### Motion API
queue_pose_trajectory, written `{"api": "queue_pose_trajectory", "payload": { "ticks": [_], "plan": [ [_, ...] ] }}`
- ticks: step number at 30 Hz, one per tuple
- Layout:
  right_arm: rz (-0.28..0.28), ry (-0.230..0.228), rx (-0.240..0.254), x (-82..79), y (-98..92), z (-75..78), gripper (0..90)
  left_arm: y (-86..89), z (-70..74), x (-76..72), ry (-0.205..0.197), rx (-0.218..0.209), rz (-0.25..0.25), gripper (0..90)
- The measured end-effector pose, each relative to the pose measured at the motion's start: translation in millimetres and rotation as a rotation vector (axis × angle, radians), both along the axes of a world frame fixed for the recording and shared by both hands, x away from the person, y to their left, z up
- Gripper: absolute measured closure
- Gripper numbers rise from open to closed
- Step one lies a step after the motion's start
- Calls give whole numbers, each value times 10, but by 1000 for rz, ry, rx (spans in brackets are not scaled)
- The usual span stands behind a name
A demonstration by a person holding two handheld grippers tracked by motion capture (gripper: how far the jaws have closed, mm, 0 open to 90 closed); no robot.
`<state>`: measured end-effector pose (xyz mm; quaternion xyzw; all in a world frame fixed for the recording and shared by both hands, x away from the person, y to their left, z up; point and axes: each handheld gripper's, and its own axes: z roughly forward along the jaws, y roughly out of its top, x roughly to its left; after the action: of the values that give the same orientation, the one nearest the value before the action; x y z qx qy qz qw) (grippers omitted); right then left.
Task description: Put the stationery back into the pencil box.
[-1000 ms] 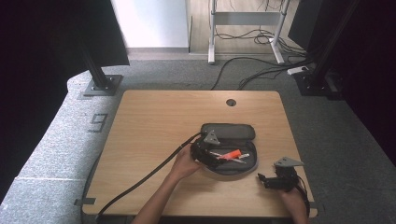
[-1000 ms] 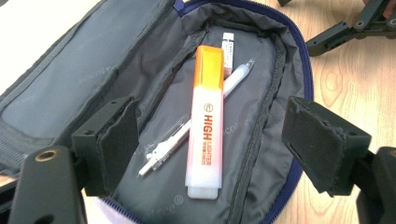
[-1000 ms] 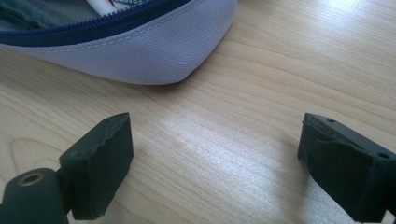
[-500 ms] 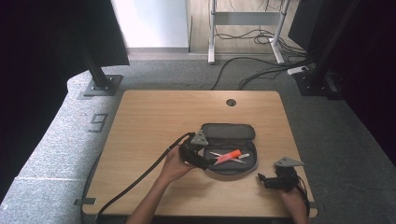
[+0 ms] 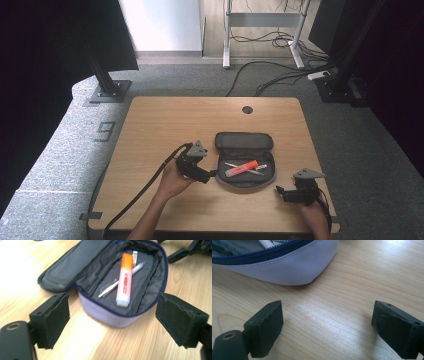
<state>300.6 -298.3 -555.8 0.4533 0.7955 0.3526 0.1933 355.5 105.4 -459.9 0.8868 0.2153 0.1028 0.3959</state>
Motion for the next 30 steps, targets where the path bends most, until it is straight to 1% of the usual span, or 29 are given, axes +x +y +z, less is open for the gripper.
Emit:
{"api": "queue_pose_trajectory", "payload": {
  "ticks": [5,10,14,21,26,30],
  "plan": [
    [0,0,0,0,0,0,105,136,-50,-37,4,-5,27,83],
    [0,0,0,0,0,0,104,265,-99,-79,-5,-3,55,39],
    [0,0,0,0,0,0,105,360,-161,-102,-3,-6,72,13],
    [0,0,0,-1,0,0,104,479,-311,-141,14,0,85,0],
    [0,0,0,-1,0,-1,105,531,-420,-166,29,-5,86,0],
    [0,0,0,-1,-1,-1,105,561,-516,-182,40,3,88,0]
  ]
}}
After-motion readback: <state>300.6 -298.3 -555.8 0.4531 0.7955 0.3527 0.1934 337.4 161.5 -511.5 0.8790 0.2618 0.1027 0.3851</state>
